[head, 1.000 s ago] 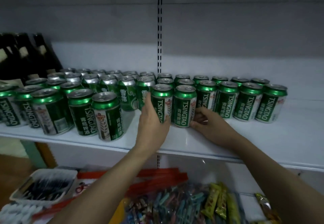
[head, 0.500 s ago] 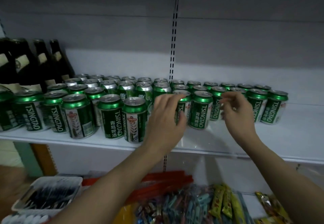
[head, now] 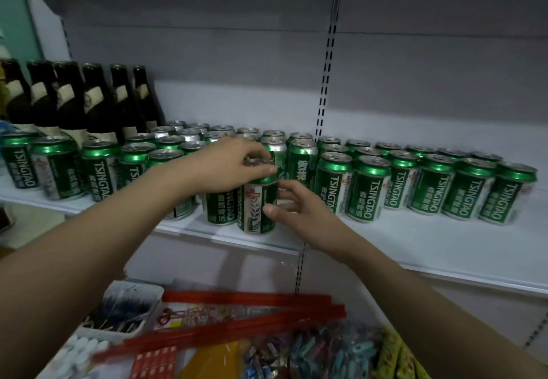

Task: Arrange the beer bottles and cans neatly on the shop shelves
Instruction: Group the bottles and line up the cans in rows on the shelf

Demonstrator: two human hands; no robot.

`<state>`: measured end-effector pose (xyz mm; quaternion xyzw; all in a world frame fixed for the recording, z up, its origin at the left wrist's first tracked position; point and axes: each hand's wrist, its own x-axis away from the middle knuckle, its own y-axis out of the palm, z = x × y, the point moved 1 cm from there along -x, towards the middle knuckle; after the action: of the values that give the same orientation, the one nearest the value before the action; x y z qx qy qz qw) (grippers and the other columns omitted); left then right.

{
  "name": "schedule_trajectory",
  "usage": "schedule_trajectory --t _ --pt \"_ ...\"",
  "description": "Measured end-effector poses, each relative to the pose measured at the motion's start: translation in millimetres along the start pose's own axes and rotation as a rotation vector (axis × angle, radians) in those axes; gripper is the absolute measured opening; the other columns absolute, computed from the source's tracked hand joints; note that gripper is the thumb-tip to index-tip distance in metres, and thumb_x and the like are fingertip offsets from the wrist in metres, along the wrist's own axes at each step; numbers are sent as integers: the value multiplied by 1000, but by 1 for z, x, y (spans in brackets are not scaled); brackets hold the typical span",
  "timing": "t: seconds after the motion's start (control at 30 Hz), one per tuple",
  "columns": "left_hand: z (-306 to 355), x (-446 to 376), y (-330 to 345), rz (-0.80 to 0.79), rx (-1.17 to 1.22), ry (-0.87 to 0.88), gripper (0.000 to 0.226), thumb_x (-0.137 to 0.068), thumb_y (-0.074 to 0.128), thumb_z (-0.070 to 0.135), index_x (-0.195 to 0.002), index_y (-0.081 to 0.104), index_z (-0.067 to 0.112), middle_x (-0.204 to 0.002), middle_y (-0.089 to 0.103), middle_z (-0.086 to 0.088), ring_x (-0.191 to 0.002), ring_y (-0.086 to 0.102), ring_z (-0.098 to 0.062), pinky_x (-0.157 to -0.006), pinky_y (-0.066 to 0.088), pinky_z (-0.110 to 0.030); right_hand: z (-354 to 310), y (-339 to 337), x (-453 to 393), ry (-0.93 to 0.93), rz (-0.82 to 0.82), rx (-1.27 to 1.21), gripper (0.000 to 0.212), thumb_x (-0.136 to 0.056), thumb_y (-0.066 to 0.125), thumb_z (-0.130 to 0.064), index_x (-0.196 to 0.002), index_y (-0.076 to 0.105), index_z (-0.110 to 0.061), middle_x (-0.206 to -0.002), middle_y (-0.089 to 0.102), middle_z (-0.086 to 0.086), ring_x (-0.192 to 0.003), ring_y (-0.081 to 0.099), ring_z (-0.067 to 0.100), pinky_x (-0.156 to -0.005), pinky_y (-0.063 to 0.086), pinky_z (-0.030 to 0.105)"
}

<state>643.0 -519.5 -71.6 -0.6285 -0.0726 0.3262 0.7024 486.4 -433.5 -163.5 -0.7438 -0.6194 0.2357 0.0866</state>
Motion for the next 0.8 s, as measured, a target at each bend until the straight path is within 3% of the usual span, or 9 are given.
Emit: schedule_trajectory --t 0.17,0.27,0.37,0.47,0.53,0.63,0.8 --pt "1 3 2 44 -11 23 39 -91 59 50 -122 65 28 -112 64 9 -95 55 -8 -81 42 -27 -2 14 -2 -8 25 -100 50 -91 71 -24 -132 42 -32 -131 55 -1 -113 62 13 -92 51 26" --pt "1 4 4 79 71 38 36 -91 61 47 -121 65 28 -117 65 9 -102 57 -8 -88 46 -30 0 14 1 -19 86 -135 49 -90 72 -20 -126 43 -35 -125 52 -3 -117 55 15 -93 48 27" --pt "6 -1 0 163 231 58 35 -91 61 44 -121 66 27 -121 65 8 -108 60 -9 -97 48 -34 -6 4 6 -77 164 -164 52 -88 74 -27 -131 45 -34 -119 54 -12 -115 55 10 -91 47 23" --pt "17 -12 -11 235 412 89 22 -94 59 38 -113 68 30 -111 69 15 -101 64 -5 -91 51 -29 -16 -13 10 -97 195 -255 47 -89 72 -31 -129 48 -33 -117 60 -13 -108 62 5 -94 52 28" --pt "28 -19 -16 253 592 109 15 -96 57 30 -107 68 31 -103 72 15 -95 68 -5 -84 54 -23 -18 -24 14 -107 182 -327 43 -89 71 -26 -127 52 -32 -118 65 -9 -112 64 11 -98 53 34" --pt "43 -30 -17 247 774 120 18 -98 54 25 -110 68 27 -99 74 11 -91 70 -6 -76 54 -18 -20 -39 23 -140 198 -388 46 -88 71 -14 -127 53 -29 -113 71 -5 -106 69 14 -88 56 28" --pt "70 -46 -13 190 802 126 29 -99 54 27 -124 65 21 -111 72 8 -102 68 -8 -86 54 -24 -16 -62 38 -162 347 -339 54 -83 77 -14 -126 49 -30 -116 68 0 -98 70 9 -78 58 25"
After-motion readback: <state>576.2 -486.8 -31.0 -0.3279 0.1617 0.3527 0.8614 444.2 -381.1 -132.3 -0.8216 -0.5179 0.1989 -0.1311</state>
